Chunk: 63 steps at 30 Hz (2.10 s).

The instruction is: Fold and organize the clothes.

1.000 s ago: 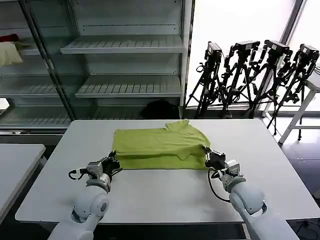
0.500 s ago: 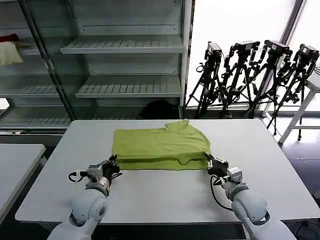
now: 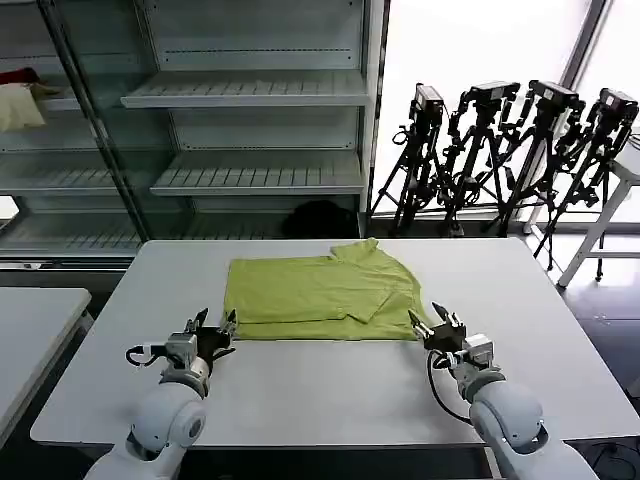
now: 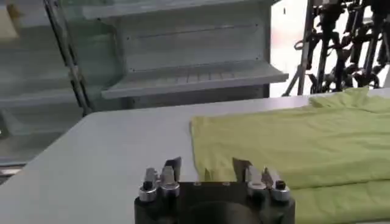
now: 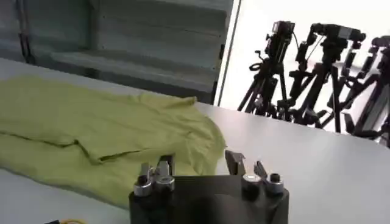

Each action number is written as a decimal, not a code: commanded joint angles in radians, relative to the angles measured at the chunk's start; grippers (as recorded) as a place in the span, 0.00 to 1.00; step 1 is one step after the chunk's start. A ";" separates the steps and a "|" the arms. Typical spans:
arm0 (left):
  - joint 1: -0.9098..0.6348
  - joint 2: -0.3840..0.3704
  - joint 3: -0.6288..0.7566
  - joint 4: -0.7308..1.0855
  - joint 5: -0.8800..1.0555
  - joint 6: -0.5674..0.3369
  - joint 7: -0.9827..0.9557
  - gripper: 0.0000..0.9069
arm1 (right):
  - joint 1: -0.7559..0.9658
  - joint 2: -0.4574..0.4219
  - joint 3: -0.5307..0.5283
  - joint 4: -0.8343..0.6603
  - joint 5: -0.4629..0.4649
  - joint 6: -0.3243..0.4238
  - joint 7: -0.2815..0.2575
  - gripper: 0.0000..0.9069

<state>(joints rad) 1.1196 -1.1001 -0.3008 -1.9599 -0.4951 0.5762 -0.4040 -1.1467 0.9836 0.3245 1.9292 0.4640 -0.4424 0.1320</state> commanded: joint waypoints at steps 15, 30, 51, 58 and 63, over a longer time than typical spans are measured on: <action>0.048 -0.033 -0.037 0.011 -0.157 -0.002 0.032 1.00 | -0.063 0.034 0.009 -0.011 0.144 -0.047 0.096 1.00; 0.033 -0.045 -0.033 0.037 -0.178 -0.011 0.038 0.97 | -0.029 0.068 -0.019 -0.024 0.083 -0.013 0.058 0.90; 0.047 -0.055 -0.018 0.043 -0.143 -0.045 0.054 0.01 | -0.041 0.062 -0.021 -0.033 0.055 0.019 0.040 0.00; 0.043 -0.037 -0.011 0.037 -0.117 -0.078 0.063 0.00 | -0.041 0.050 -0.014 -0.009 0.056 0.016 0.042 0.00; 0.048 -0.023 -0.008 0.035 -0.102 -0.084 0.062 0.00 | -0.048 0.038 -0.010 0.012 0.057 0.016 0.043 0.00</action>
<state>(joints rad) 1.1623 -1.1378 -0.3116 -1.9222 -0.6185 0.5125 -0.3467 -1.1950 1.0239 0.3142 1.9274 0.5211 -0.4267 0.1745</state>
